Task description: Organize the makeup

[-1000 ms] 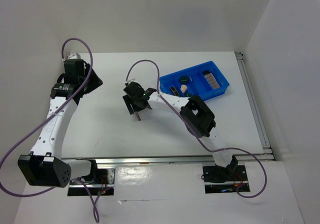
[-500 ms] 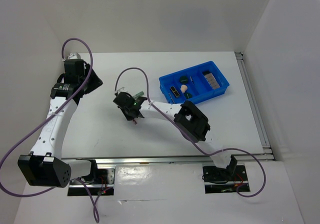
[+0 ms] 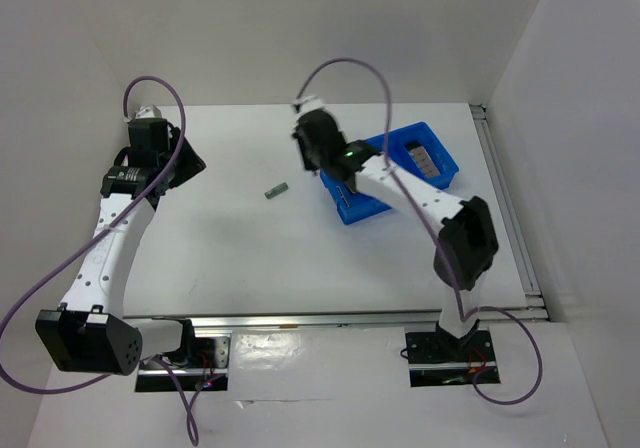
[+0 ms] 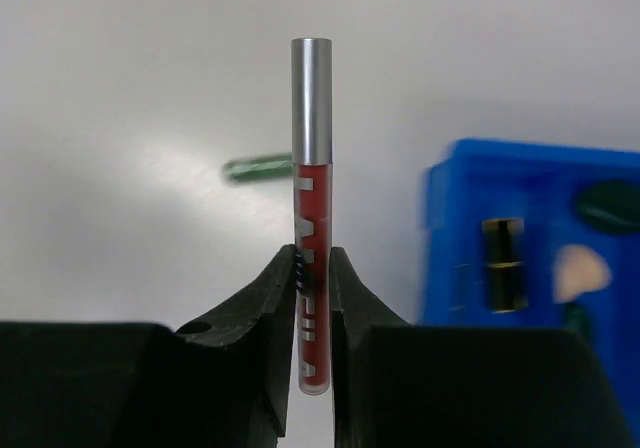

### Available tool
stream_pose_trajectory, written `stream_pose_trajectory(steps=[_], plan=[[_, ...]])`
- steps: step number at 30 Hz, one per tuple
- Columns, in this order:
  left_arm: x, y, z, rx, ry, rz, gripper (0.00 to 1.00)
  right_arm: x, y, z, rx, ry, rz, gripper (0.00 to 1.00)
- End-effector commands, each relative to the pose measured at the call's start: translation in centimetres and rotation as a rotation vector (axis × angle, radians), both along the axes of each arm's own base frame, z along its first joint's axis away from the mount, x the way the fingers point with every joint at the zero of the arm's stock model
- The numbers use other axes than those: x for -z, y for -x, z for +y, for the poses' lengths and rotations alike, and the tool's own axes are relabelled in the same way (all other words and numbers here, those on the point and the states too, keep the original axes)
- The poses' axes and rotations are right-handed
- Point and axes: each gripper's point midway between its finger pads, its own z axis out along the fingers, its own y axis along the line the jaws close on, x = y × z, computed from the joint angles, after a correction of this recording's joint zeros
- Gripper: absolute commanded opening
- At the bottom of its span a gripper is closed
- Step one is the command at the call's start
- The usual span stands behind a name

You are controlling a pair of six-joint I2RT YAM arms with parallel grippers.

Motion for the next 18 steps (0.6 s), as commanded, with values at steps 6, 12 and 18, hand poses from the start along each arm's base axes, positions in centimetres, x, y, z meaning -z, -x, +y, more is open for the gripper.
stream_pose_trajectory(steps=[6, 12, 18], plan=[[-2.0, -0.2, -0.2, 0.011, 0.010, -0.068, 0.56, -1.7, -9.0, -20.0, 0.324, 0.088, -0.195, 0.12], [-1.6, -0.5, 0.7, -0.017, -0.017, -0.049, 0.56, 1.9, -12.0, -26.4, 0.382, 0.140, -0.154, 0.13], [-1.4, -0.5, 0.4, -0.007, 0.003, -0.050, 0.56, 5.1, -13.6, -28.4, 0.401, 0.194, -0.106, 0.14]])
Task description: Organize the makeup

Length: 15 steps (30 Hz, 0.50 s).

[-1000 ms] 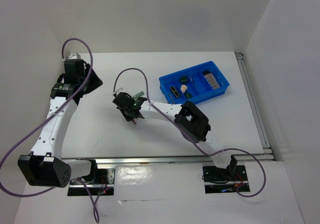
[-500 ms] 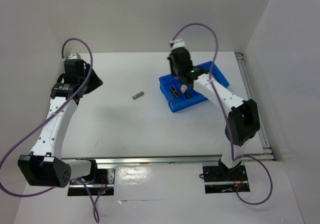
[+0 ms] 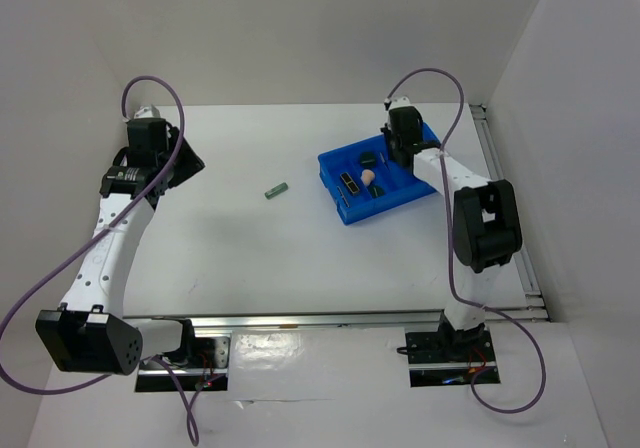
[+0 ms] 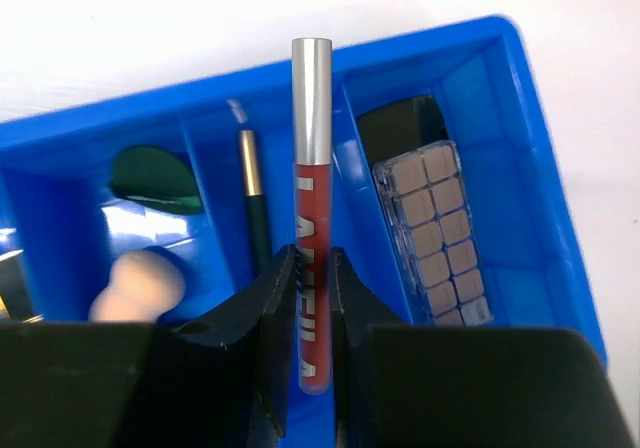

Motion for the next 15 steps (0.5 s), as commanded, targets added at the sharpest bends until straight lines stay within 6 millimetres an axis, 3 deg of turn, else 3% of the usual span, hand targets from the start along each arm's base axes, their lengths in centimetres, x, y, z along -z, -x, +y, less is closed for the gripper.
stream_pose_trajectory(steps=[1, 2, 3, 5, 6, 8, 12, 14, 15], plan=[[-1.4, -0.5, 0.1, 0.001, 0.005, -0.048, 0.56, -0.6, -2.1, 0.4, -0.029, 0.011, -0.055, 0.14], [-1.2, -0.3, 0.1, 0.001, 0.005, -0.039, 0.56, 0.3, -2.1, 0.3, -0.020, 0.021, -0.040, 0.14], [-1.2, -0.3, 0.1, 0.001, 0.005, -0.038, 0.56, -0.1, -2.3, 0.3, -0.020, 0.019, -0.048, 0.16], [-1.2, -0.3, 0.1, 0.001, 0.005, -0.038, 0.56, 1.7, -2.2, 0.1, -0.010, 0.037, -0.006, 0.20], [-1.2, -0.3, 0.1, 0.001, 0.005, -0.038, 0.56, 1.5, -2.2, 0.1, -0.005, 0.029, -0.008, 0.23], [-1.2, -0.3, 0.1, 0.001, 0.005, -0.038, 0.56, 2.1, -2.0, -0.1, 0.011, 0.031, 0.018, 0.36], [-1.2, -0.3, 0.1, 0.001, 0.005, -0.038, 0.56, -0.2, -2.5, 0.1, 0.040, -0.005, -0.022, 0.60], [-1.2, -0.3, 0.1, 0.001, 0.005, -0.038, 0.56, -2.9, -2.7, 0.2, 0.055, -0.037, -0.056, 0.60], [-1.2, -0.3, -0.1, 0.008, 0.010, -0.038, 0.56, -3.6, -2.6, 1.7, 0.053, -0.073, -0.063, 0.60]])
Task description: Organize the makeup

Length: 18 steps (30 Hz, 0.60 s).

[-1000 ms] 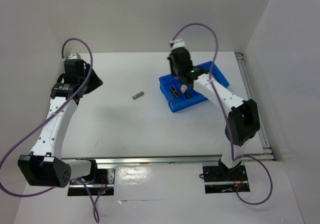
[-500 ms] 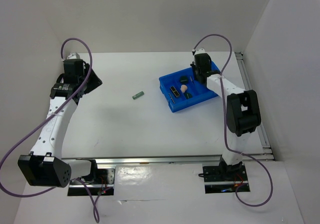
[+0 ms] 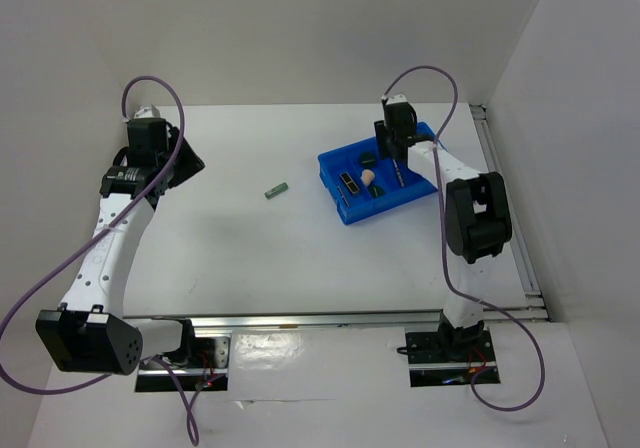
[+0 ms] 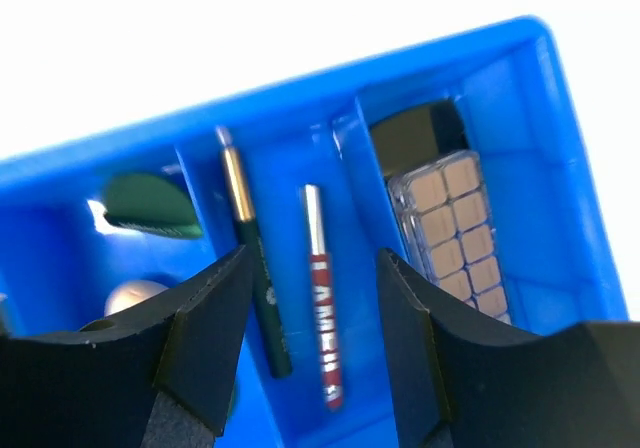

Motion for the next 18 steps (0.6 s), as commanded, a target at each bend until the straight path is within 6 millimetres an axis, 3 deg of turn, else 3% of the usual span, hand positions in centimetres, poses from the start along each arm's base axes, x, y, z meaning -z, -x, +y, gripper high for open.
stream_pose_trajectory(steps=[1, 2, 3, 4, 6, 7, 8, 9, 11, 13, 16, 17, 18], plan=[[-1.5, -0.5, -0.1, 0.008, 0.010, -0.051, 0.56, -8.3, -1.1, 2.2, 0.046, -0.097, -0.141, 0.60], [-1.5, -0.5, -0.1, 0.008, 0.010, -0.051, 0.56, -8.9, -0.9, 3.4, 0.040, -0.118, -0.142, 0.60], [-1.6, -0.7, -0.1, 0.002, 0.018, -0.052, 0.56, -9.9, -0.1, 6.3, 0.020, -0.173, -0.150, 0.60], [-1.7, -1.1, -0.1, 0.002, 0.019, -0.052, 0.56, -11.3, 0.0, 7.9, 0.010, -0.208, -0.166, 0.60], [-1.7, -1.2, -0.1, 0.002, 0.019, -0.044, 0.56, -10.8, 1.8, 12.7, -0.046, -0.255, -0.112, 0.60], [-2.2, -1.4, 0.0, -0.005, 0.013, -0.058, 0.56, -11.6, 2.1, 14.8, -0.054, -0.326, -0.104, 0.60], [-2.0, -1.2, 0.0, -0.005, 0.013, -0.047, 0.56, -10.8, 3.1, 16.3, -0.062, -0.342, -0.056, 0.60], [-2.5, -1.3, 0.3, -0.018, 0.005, -0.058, 0.56, -9.4, 4.1, 19.0, -0.092, -0.361, -0.005, 0.61], [-2.5, -1.3, 0.4, -0.037, 0.015, -0.060, 0.56, -9.1, 5.7, 22.7, -0.118, -0.425, 0.049, 0.69], [-3.0, -1.4, 0.4, -0.043, 0.024, -0.072, 0.56, -6.7, 7.7, 27.0, -0.137, -0.436, 0.111, 0.69], [-3.0, -1.4, 0.2, -0.035, 0.030, -0.072, 0.56, -3.7, 9.3, 30.8, -0.100, -0.437, 0.191, 0.69], [-3.5, -1.5, 0.2, -0.035, 0.030, -0.084, 0.56, -4.2, 9.4, 31.6, -0.088, -0.451, 0.201, 0.70], [-3.5, -1.5, 0.2, -0.035, 0.030, -0.084, 0.56, -2.2, 9.2, 31.9, -0.058, -0.444, 0.233, 0.70]])
